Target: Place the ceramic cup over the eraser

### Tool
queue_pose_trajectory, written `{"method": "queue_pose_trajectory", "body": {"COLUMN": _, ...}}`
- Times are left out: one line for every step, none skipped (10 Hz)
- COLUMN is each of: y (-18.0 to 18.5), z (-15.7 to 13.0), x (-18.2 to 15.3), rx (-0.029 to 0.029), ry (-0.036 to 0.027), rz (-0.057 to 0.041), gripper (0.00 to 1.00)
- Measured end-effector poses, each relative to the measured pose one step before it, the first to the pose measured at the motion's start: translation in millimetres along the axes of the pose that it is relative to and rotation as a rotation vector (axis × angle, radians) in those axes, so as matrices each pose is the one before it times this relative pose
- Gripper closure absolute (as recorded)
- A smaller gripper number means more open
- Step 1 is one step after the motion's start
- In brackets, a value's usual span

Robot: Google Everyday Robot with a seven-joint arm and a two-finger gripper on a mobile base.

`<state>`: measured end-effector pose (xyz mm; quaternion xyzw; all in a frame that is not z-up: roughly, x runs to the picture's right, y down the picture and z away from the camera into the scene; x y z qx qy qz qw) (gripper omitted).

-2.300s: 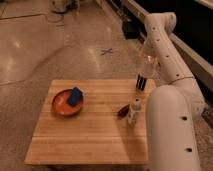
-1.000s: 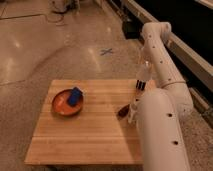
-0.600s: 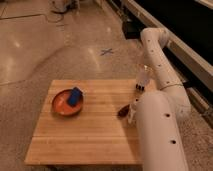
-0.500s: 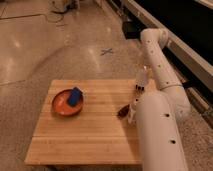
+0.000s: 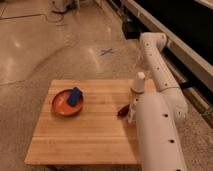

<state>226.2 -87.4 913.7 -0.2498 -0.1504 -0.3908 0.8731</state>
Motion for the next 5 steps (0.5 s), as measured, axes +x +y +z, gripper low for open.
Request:
{"method": "queue_pose_trajectory", "body": {"y": 1.76, "z": 2.94, "x": -4.6, "rx": -0.00424, "ry": -0.01873, "rz": -0.01264, "gripper": 0.2}}
{"method": "queue_pose_trajectory", "body": {"y": 3.09, "z": 2.15, "x": -3.42, "rx": -0.00735, "ry": -0.01471, "rz": -0.00822, "gripper": 0.2}}
{"method": "queue_pose_trajectory", "body": {"y": 4.97, "z": 2.67, "x": -2.91, "rx": -0.01077, "ry": -0.01391, "rz": -0.00922, "gripper": 0.2}}
{"method": "queue_pose_trajectory", "body": {"y": 2.39, "z": 2.01, "x": -1.02, "rx": -0.00706, "ry": -0.00386, "rz": -0.00733, "gripper": 0.2}}
{"method": "queue_pose_trajectory", "body": {"y": -0.16, "z": -0.38, "x": 0.07, "rx": 0.00048, "ry": 0.00043, "rz": -0.00018, "gripper": 0.2}}
